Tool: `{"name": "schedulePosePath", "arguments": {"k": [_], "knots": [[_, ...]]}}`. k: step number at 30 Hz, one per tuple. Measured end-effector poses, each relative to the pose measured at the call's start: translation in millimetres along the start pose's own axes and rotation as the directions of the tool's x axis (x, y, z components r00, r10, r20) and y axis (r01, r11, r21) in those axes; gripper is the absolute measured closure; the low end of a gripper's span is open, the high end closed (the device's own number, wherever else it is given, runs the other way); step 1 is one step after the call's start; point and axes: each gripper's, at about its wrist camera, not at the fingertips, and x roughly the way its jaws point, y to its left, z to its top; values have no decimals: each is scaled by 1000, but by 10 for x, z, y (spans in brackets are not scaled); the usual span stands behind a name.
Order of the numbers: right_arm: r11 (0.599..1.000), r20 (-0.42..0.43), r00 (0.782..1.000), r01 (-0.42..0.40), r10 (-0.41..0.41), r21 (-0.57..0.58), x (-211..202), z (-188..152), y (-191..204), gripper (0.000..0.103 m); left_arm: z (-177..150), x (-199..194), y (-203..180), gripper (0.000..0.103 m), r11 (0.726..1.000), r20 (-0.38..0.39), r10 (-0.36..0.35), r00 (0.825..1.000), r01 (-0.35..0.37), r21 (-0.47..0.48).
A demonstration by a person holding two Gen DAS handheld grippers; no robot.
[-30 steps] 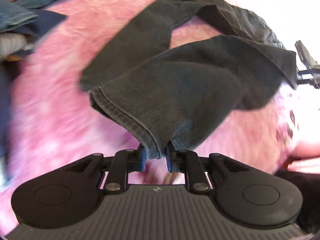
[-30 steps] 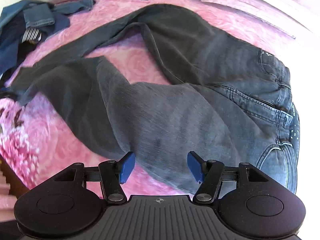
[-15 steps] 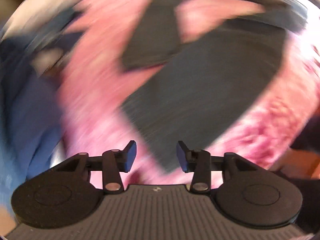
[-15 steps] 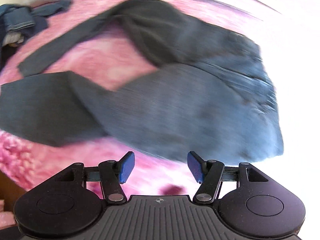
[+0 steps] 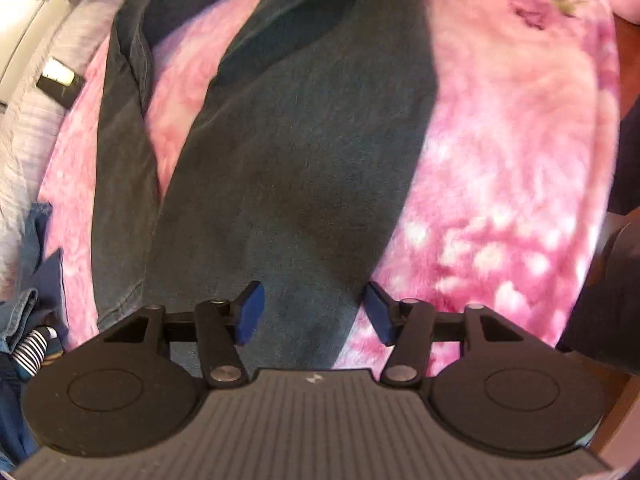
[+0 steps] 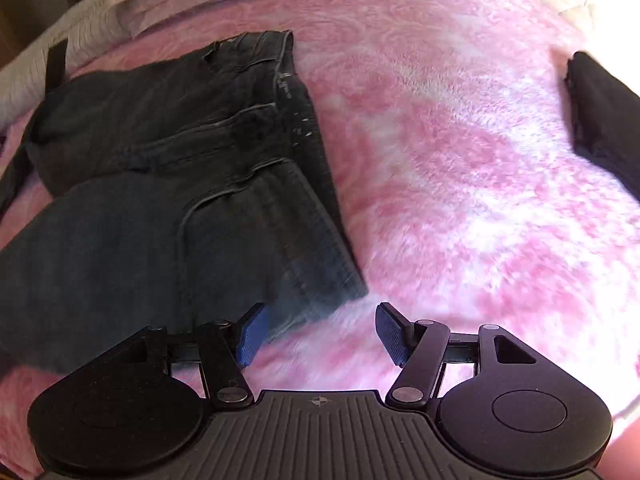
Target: Fold clothes
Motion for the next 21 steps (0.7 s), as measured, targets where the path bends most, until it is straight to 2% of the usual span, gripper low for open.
{"name": "schedulePosePath", "arguments": {"k": [3,5,8,11,16,19,21], "knots": [[989,13,990,-142,141,40,223,70,-252,40,102,63,-37,90,1000,-56,-20,998,21,20],[975,6,976,-216,216,55,308,135,-367,41,163,54,-39,99,1000,-88,-15,996,17,24],[955,-57,955,-286,290,79,332,274,-499,74,223,-101,77,101,1000,-117,-13,993,13,4],[949,-108,944,-304,311,78,55,467,-545,80,231,-492,209,102,999,-113,-21,993,24,31],[966,-196,949,-257,248,-21,-761,719,-524,81,120,-1132,178,101,993,-138,-70,988,82,86],[980,-262,955,-172,142,-96,-963,646,-478,81,25,-1124,17,101,991,-159,-94,983,108,79],[988,-292,953,-116,81,-104,-899,516,-478,81,19,-992,-166,99,983,-174,-137,975,156,101]]}}
